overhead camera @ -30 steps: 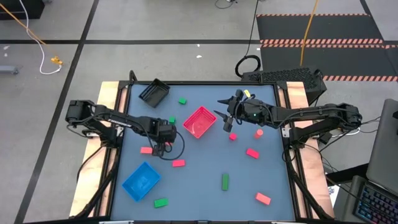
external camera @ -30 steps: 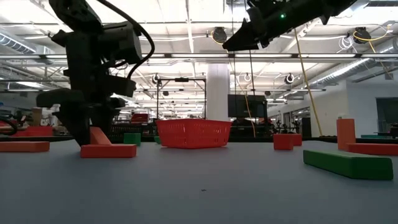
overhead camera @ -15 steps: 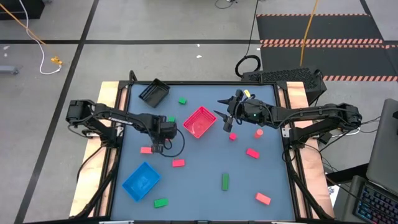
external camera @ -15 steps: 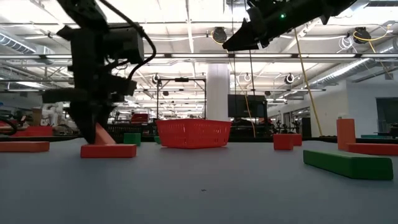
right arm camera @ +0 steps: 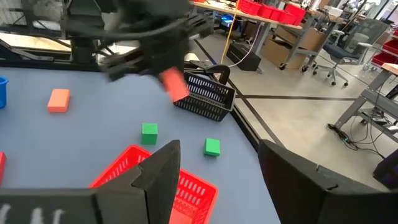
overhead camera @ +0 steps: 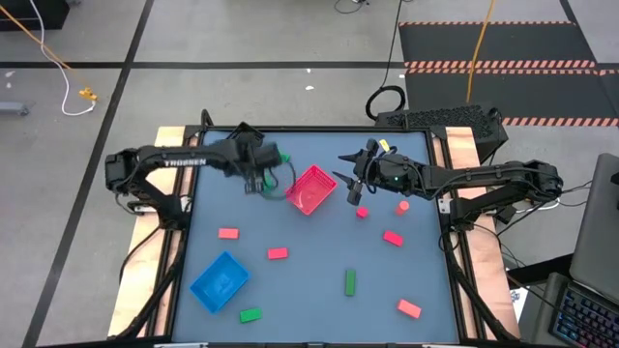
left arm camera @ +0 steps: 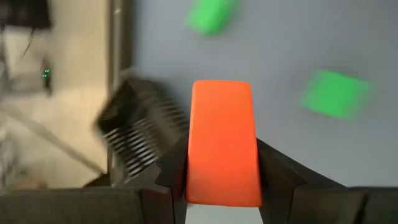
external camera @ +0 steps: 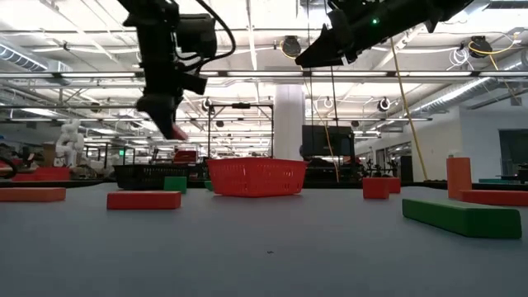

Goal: Sort & place blocks by color
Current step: Put the orange block into the black bin, then put the green block into the orange bin

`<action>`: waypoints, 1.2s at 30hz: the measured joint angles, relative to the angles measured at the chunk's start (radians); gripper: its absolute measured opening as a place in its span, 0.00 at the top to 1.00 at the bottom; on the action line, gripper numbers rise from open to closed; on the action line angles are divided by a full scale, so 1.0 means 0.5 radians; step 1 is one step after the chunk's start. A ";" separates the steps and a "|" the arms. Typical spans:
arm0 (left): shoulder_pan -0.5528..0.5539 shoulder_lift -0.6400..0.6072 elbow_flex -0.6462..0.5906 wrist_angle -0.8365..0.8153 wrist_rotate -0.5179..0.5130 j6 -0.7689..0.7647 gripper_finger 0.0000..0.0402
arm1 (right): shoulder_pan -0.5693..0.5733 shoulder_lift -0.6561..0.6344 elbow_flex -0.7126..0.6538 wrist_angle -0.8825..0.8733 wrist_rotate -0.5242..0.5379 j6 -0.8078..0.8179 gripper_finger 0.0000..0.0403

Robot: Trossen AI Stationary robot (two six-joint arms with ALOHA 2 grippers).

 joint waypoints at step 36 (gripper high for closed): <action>0.922 0.008 0.052 -0.009 0.449 -0.347 0.19 | 0.000 0.000 0.000 -0.013 -0.001 -0.021 0.48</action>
